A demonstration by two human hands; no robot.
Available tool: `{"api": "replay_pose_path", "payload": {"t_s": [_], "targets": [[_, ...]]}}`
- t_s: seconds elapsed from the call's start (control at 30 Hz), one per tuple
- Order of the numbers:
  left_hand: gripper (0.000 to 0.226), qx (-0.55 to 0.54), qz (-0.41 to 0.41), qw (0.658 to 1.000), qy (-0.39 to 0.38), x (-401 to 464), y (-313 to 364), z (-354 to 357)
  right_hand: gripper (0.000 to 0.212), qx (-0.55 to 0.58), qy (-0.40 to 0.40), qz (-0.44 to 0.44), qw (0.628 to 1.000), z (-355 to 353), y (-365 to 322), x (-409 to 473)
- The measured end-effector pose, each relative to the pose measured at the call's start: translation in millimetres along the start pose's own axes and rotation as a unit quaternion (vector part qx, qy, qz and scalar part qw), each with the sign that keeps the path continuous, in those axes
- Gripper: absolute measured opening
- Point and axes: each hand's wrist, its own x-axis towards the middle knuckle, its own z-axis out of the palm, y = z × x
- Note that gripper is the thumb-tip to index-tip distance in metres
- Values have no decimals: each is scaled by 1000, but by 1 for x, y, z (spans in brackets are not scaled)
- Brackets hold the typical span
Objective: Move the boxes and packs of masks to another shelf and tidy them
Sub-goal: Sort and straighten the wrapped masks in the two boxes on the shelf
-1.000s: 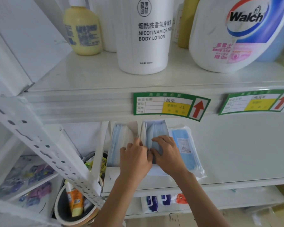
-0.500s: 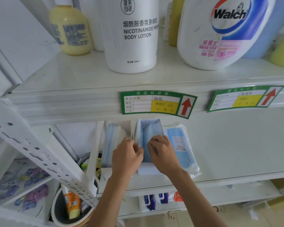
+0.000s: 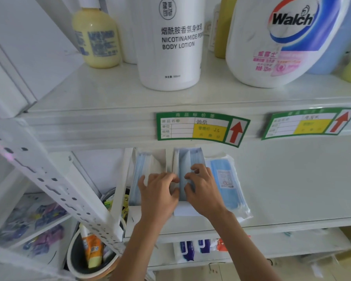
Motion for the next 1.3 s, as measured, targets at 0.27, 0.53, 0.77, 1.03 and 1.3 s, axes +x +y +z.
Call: {"api": "replay_pose_path", "payload": {"t_s": [0.27,0.53,0.77,1.03,1.3], "targets": [[26,-1,48,998,-37,-6,-6,4,44,-36,-79,5,996,-10,-5,15],[15,-28,11,998,-47,-4,-10,1,45,-134,-94,96,982,1,-17,33],[6,-43,42,998,-25,-6,-11,2,43,-123,-74,148,979,3,-19,34],[23,-77,85,993,-10,-11,-11,-9,43,-164,-99,133,972,2,-27,34],[21,54,86,994,-44,-16,-34,-33,34,-59,-64,173,981,-40,-31,45]]}}
